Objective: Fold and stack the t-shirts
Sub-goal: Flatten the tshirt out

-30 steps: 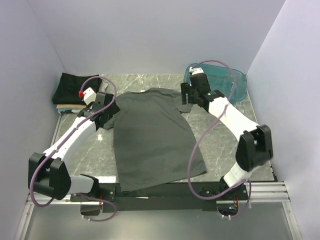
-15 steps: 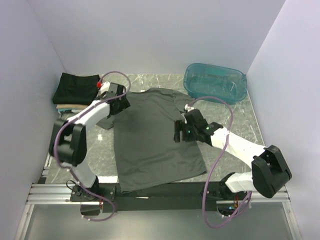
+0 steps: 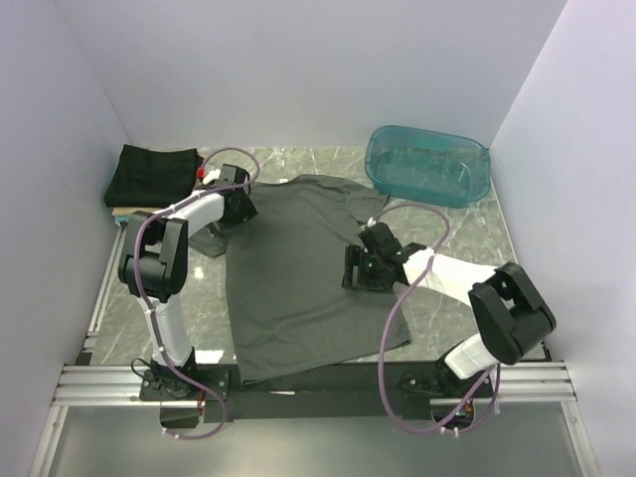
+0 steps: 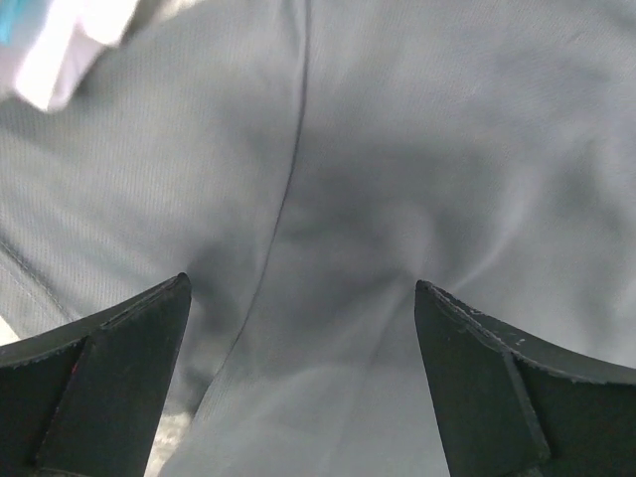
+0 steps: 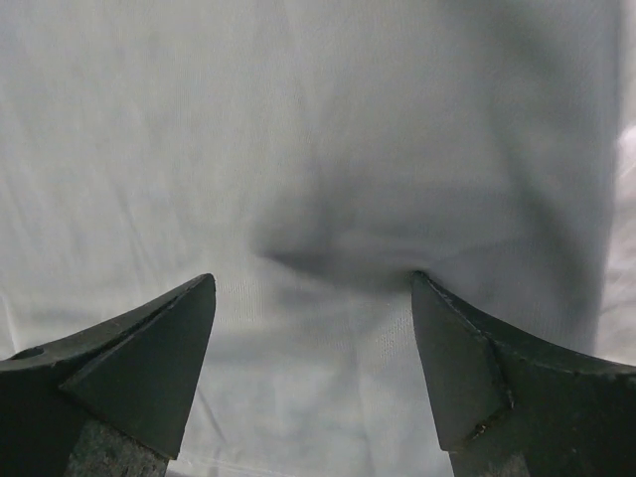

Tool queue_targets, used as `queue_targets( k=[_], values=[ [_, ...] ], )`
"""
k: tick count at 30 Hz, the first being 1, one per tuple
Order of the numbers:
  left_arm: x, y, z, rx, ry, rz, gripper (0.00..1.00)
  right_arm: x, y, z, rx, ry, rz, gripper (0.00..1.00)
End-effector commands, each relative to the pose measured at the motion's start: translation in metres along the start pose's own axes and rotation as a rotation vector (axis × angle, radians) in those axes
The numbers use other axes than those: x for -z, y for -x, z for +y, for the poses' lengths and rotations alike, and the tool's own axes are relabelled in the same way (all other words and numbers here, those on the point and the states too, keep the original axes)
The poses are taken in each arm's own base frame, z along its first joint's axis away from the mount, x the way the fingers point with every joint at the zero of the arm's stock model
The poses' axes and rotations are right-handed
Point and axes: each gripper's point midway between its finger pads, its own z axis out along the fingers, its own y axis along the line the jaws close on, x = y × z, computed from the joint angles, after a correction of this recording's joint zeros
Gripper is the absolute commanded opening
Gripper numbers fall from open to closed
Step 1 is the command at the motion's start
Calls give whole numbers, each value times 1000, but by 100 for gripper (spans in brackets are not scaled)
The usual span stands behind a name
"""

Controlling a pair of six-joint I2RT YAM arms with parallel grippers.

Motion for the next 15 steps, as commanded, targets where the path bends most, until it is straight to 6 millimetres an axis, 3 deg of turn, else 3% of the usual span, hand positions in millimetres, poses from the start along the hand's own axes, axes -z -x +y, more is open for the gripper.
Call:
queue_targets(
  k=[1, 5, 9, 11, 12, 13, 14, 15],
  values=[
    [12, -12, 6, 18, -19, 31, 100, -13, 10, -31, -33, -114, 15, 86],
    [21, -47, 21, 21, -24, 107, 99, -18, 21, -56, -60, -172, 46, 86],
    [34, -79, 41, 14, 43, 138, 99, -24, 48, -78, -89, -190, 61, 86],
    [47, -100, 44, 3, 39, 168, 99, -25, 52, -77, -90, -184, 97, 87],
    [52, -108, 44, -5, 31, 178, 99, -28, 65, -74, -73, -185, 94, 87],
    [57, -117, 45, -11, 31, 188, 99, -28, 67, -75, -66, -200, 112, 87],
    [68, -132, 48, -23, 30, 201, 99, -26, 85, -71, -51, -193, 87, 87],
    [76, -143, 47, -43, 29, 210, 99, -31, 83, -76, -57, -211, 124, 87]
  ],
)
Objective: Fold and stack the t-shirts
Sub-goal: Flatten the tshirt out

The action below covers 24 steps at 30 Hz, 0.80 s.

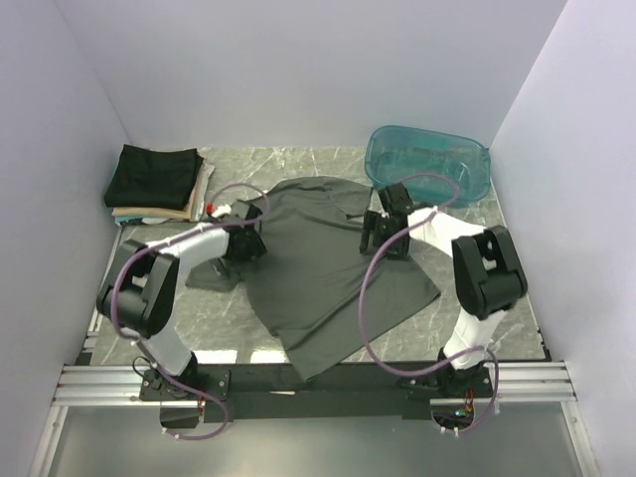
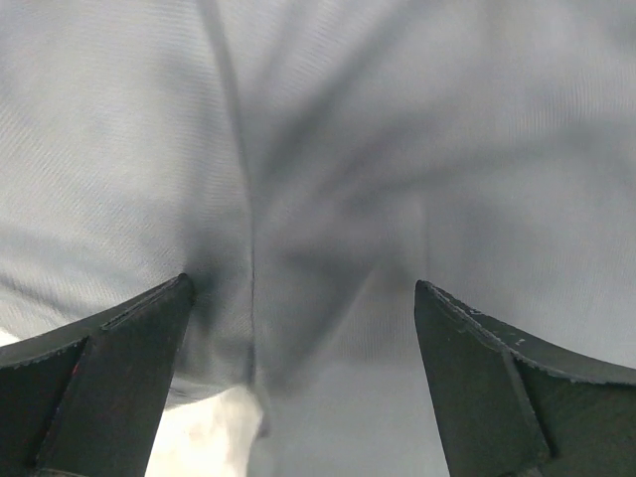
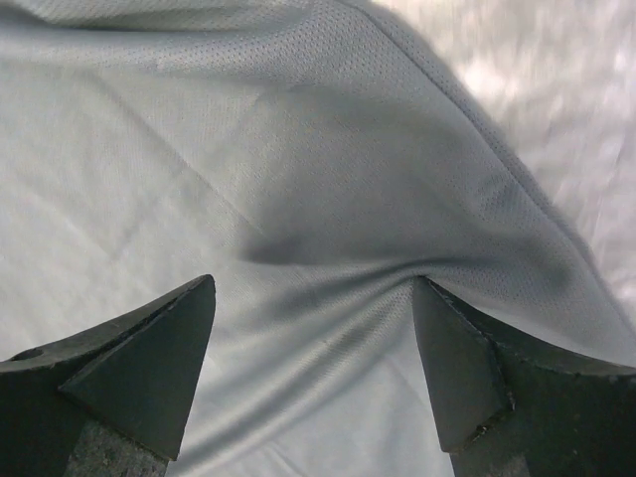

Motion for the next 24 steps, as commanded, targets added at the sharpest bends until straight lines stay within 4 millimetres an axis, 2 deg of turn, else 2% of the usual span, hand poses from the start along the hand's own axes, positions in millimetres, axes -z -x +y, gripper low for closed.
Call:
queue_targets(
  k=[1, 2, 4, 5, 8, 10, 12, 13, 14, 16, 18, 19, 20, 22, 23, 24],
  values=[
    [20, -51, 16, 9, 41, 98, 99, -13, -1, -20, 55, -91, 104, 87],
    [25, -61, 20, 13, 46, 102, 99, -10, 14, -22, 62, -128, 80, 87],
    [29, -79, 34, 18, 79, 133, 99, -14, 20, -38, 60, -209, 103, 88],
    [34, -87, 32, 16, 57, 162, 99, -17, 33, -42, 72, -232, 90, 88],
    [47, -113, 40, 3, 63, 194, 99, -21, 52, -53, 51, -246, 86, 88],
    [56, -135, 43, -44, 50, 229, 99, -23, 61, -54, 54, -237, 72, 88],
    [67, -145, 38, -78, -5, 250, 99, -23, 74, -51, 72, -227, 55, 88],
    [72, -150, 42, -109, 2, 244, 99, -21, 76, -48, 86, -222, 55, 88],
    [77, -145, 44, -123, -3, 223, 99, -16, 87, -44, 99, -209, 29, 88],
    [87, -125, 55, -149, 46, 141, 99, -6, 96, -39, 110, -205, -2, 88],
    [102, -101, 51, -141, 25, 61, 99, 16, 105, -32, 115, -193, -63, 88],
    [115, -82, 40, -134, -11, 0, 99, 25, 109, -31, 114, -198, -98, 89],
    [127, -71, 33, -118, -56, -35, 99, 42, 106, -29, 109, -194, -138, 89],
    [144, -45, 17, -91, -124, -121, 99, 57, 104, -26, 93, -180, -192, 89],
    [151, -35, 9, -73, -169, -159, 99, 70, 91, -30, 57, -173, -215, 89],
    [156, -24, -7, -45, -227, -196, 99, 75, 85, -31, 35, -165, -230, 89]
  ],
)
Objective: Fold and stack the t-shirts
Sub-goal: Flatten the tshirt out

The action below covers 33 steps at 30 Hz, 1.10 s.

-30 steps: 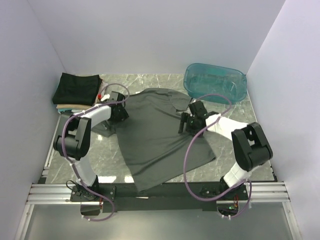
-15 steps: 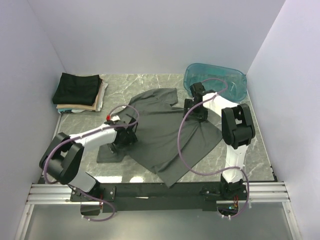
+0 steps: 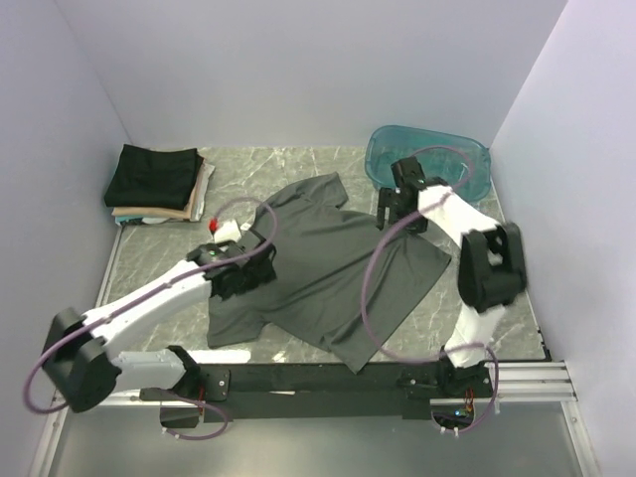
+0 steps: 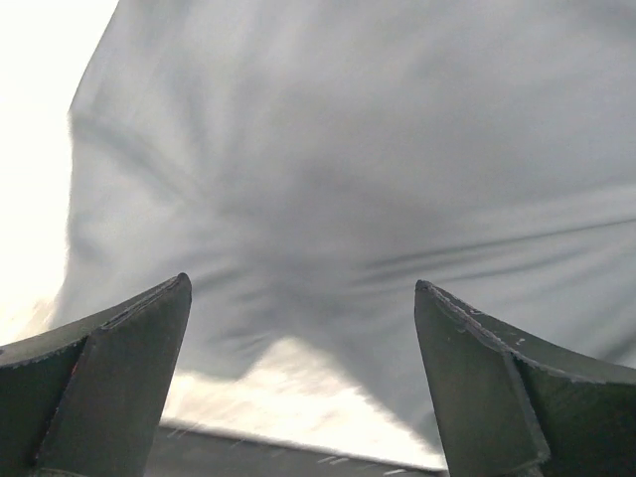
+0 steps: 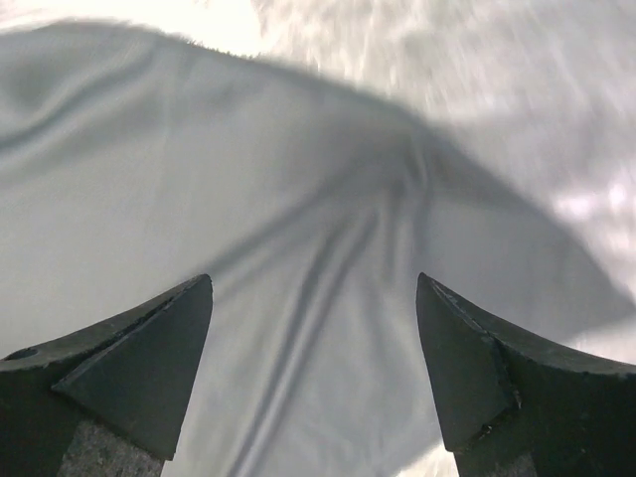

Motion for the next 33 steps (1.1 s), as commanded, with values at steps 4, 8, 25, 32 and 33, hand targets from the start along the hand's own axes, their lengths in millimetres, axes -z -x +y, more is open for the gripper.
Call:
queue_targets(
  k=[4, 8, 25, 32, 33],
  values=[
    [28, 95, -69, 33, -234, -274, 100, 59, -29, 2, -161, 143, -178, 90],
    [-6, 124, -104, -19, -204, -262, 99, 55, -85, -2, -194, 200, -117, 90],
    [-170, 147, -85, -30, 108, -71, 99, -4, -104, -50, -120, -86, 56, 92],
    [-192, 141, -34, 36, 201, 5, 99, -21, -78, -49, -26, -132, 109, 93],
    [-192, 137, -26, 46, 226, 16, 99, -22, -71, -50, -17, -145, 104, 93]
  ],
)
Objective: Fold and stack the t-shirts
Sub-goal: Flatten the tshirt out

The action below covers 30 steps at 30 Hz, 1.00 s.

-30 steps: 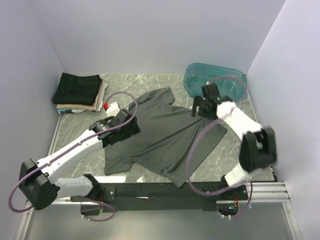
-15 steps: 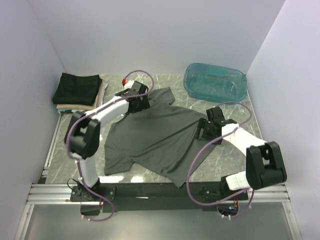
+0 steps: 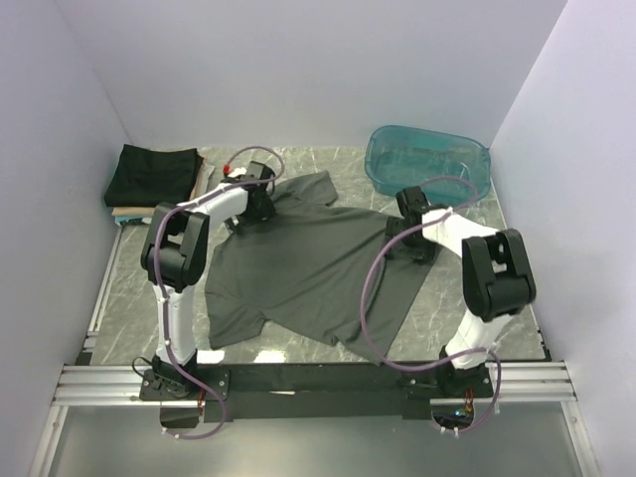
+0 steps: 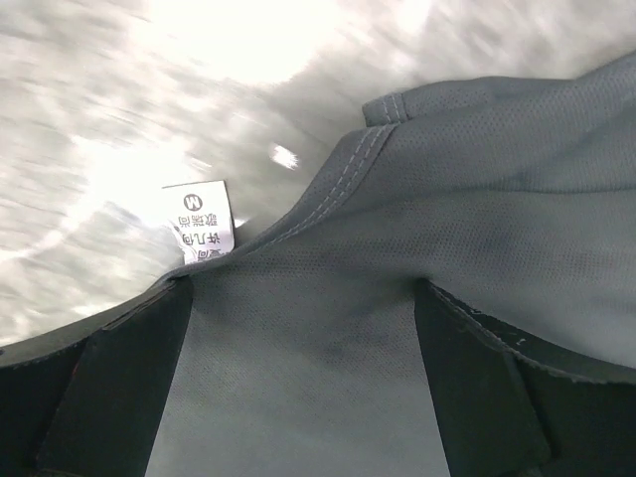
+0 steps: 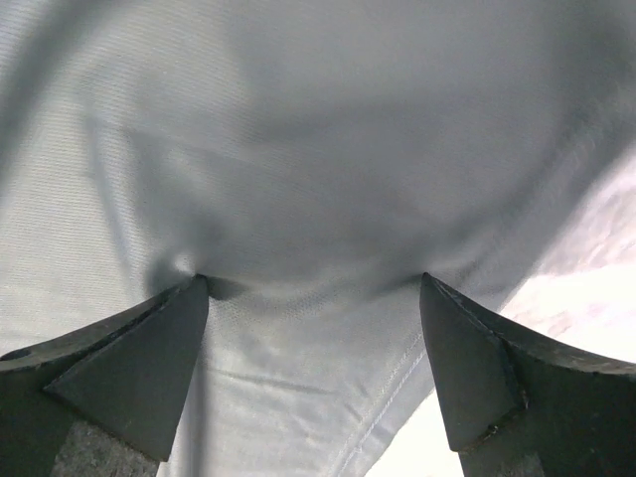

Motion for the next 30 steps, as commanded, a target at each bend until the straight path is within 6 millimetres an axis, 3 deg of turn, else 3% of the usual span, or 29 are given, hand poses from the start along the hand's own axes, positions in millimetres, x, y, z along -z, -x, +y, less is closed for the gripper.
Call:
queue_targets(
  k=[1, 3, 4, 6, 8, 9, 11, 12, 16, 20, 24, 26, 27, 29, 30],
  values=[
    [-4, -21, 45, 25, 126, 74, 99, -7, 22, -9, 74, -84, 12, 93],
    [1, -29, 60, 30, 167, 73, 99, -8, 33, -8, 95, -104, 13, 93],
    [2, -43, 73, 36, 191, 100, 99, -8, 37, -9, 115, -112, 23, 93],
    [15, -48, 76, 59, 145, 104, 99, -9, 57, 1, 133, -98, 3, 93],
    [28, -70, 84, 76, 97, 150, 100, -11, 72, 12, 163, -65, -7, 93],
    [30, -91, 101, 70, 127, 186, 100, -11, 77, 15, 174, -58, -11, 93],
    [44, -98, 111, 107, 123, 186, 99, -12, 87, 22, 201, -57, -22, 93],
    [47, -115, 126, 101, 149, 215, 99, -11, 90, 24, 213, -52, -27, 93],
    [69, -129, 131, 110, 108, 206, 99, -5, 96, 41, 275, -36, -55, 93],
    [85, -101, 116, 136, 36, 127, 99, 22, 105, 53, 276, -17, -133, 93],
    [102, -56, 94, 162, -18, 21, 99, 53, 112, 56, 207, 25, -220, 93],
    [113, -29, 76, 170, -58, -25, 99, 65, 111, 61, 165, 83, -260, 93],
    [123, -6, 61, 190, -101, -68, 99, 68, 110, 63, 154, 110, -270, 94],
    [119, 8, 44, 171, -127, -84, 99, 73, 108, 73, 137, 192, -286, 94],
    [125, 25, 31, 175, -160, -108, 99, 72, 107, 74, 131, 204, -285, 94]
  ],
)
